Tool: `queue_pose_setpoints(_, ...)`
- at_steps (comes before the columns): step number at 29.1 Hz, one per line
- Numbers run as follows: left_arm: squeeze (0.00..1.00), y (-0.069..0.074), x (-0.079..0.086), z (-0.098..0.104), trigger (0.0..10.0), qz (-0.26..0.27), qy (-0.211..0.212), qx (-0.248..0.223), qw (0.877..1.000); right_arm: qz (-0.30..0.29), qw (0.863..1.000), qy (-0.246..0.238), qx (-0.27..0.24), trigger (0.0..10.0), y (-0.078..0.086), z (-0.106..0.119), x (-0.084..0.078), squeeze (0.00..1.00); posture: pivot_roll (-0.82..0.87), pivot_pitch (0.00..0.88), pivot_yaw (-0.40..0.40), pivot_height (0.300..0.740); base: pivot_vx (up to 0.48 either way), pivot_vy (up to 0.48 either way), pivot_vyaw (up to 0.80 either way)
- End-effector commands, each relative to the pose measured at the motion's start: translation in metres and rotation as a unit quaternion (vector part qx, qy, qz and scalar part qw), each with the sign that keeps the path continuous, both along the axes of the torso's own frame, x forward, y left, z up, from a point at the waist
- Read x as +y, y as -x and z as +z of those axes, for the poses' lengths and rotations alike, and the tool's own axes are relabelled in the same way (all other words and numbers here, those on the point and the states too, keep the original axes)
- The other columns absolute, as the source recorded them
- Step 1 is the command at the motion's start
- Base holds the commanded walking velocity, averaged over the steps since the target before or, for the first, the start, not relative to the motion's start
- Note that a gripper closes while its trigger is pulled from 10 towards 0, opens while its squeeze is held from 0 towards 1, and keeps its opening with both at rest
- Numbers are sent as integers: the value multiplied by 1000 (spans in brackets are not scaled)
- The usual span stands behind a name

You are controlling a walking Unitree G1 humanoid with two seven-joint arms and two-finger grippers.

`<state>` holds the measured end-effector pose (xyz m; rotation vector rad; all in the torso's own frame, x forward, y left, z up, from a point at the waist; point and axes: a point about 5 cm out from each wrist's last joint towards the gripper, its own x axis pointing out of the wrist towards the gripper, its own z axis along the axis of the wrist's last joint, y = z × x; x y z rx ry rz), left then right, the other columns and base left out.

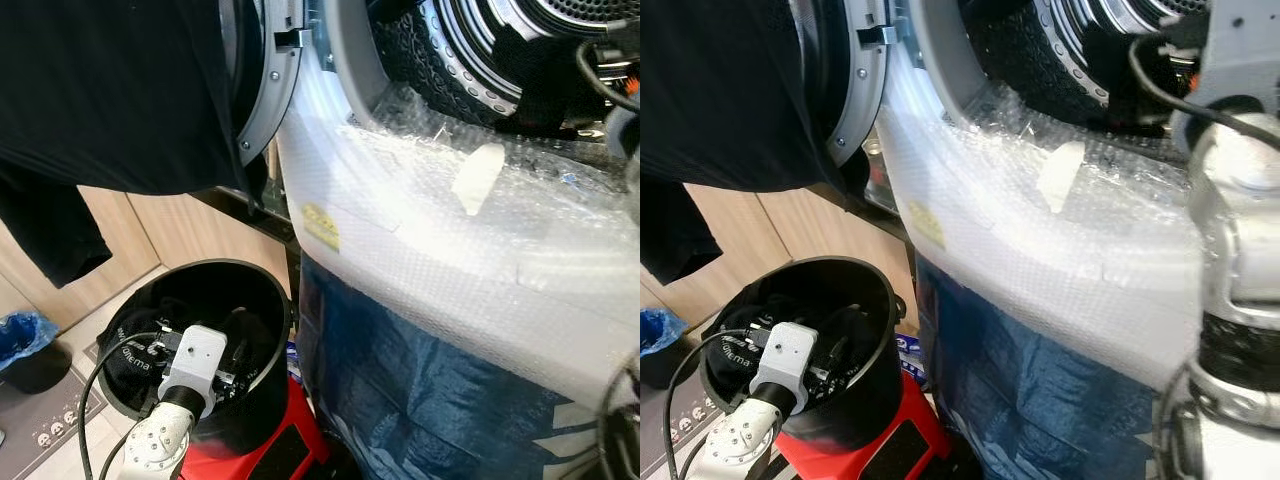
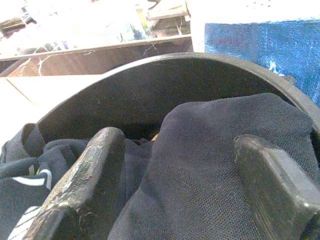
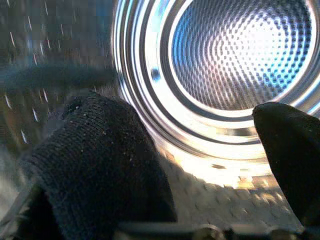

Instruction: Clothes washing

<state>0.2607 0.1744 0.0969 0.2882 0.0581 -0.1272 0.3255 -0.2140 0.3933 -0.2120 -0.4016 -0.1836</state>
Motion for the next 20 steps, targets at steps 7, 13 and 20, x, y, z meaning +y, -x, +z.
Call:
queue_pose_setpoints(7,0,0,4,-2,10000,3,-6,10,1000,198,980,32,-8,10000,-15,12,49,0,159,124,85,740,0,0,0)
queue_pose_setpoints(13,0,0,4,-1,10000,8,-3,7,1000,201,979,44,-13,10000,-33,24,51,0,173,115,74,740,0,0,0)
queue_pose_setpoints(20,0,3,2,-2,10000,10,1,8,1000,211,976,45,4,10000,-57,38,51,0,172,109,70,740,0,0,0)
